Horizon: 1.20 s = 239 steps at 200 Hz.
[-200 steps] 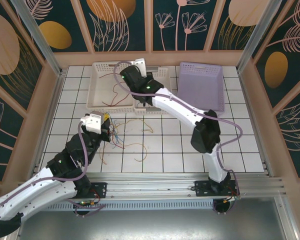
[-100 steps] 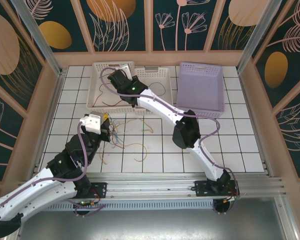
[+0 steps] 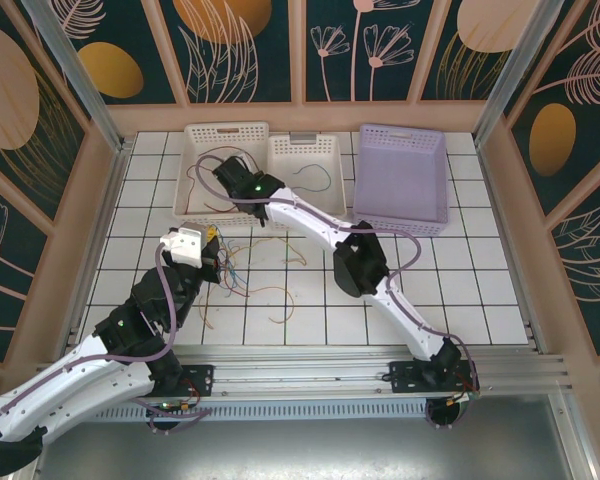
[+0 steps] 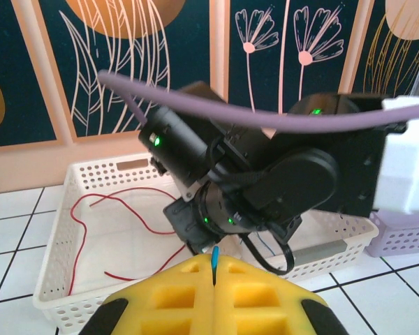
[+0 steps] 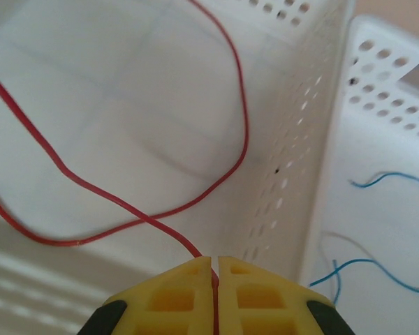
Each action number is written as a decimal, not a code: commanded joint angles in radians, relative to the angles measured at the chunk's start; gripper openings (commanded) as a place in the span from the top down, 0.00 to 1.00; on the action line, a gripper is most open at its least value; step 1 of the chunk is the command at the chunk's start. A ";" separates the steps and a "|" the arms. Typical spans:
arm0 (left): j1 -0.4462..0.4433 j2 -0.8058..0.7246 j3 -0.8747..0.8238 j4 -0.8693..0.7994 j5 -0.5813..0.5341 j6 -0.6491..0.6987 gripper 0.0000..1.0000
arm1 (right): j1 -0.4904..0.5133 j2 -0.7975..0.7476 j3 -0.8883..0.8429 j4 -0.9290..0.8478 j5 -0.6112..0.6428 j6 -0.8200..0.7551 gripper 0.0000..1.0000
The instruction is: Untangle the cables
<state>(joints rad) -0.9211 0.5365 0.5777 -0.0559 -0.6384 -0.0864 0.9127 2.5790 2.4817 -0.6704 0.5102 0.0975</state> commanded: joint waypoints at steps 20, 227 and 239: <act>0.007 -0.001 -0.004 0.033 -0.010 -0.001 1.00 | 0.009 0.056 0.042 -0.006 -0.066 -0.025 1.00; 0.011 0.006 -0.006 0.034 -0.007 0.002 1.00 | -0.003 0.056 0.066 -0.041 -0.140 -0.009 0.87; 0.011 0.006 -0.006 0.034 -0.009 0.002 1.00 | -0.002 0.047 0.069 -0.041 -0.144 -0.006 0.83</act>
<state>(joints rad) -0.9150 0.5472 0.5777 -0.0555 -0.6380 -0.0864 0.9051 2.6534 2.5172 -0.6853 0.3939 0.0868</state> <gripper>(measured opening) 0.061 0.141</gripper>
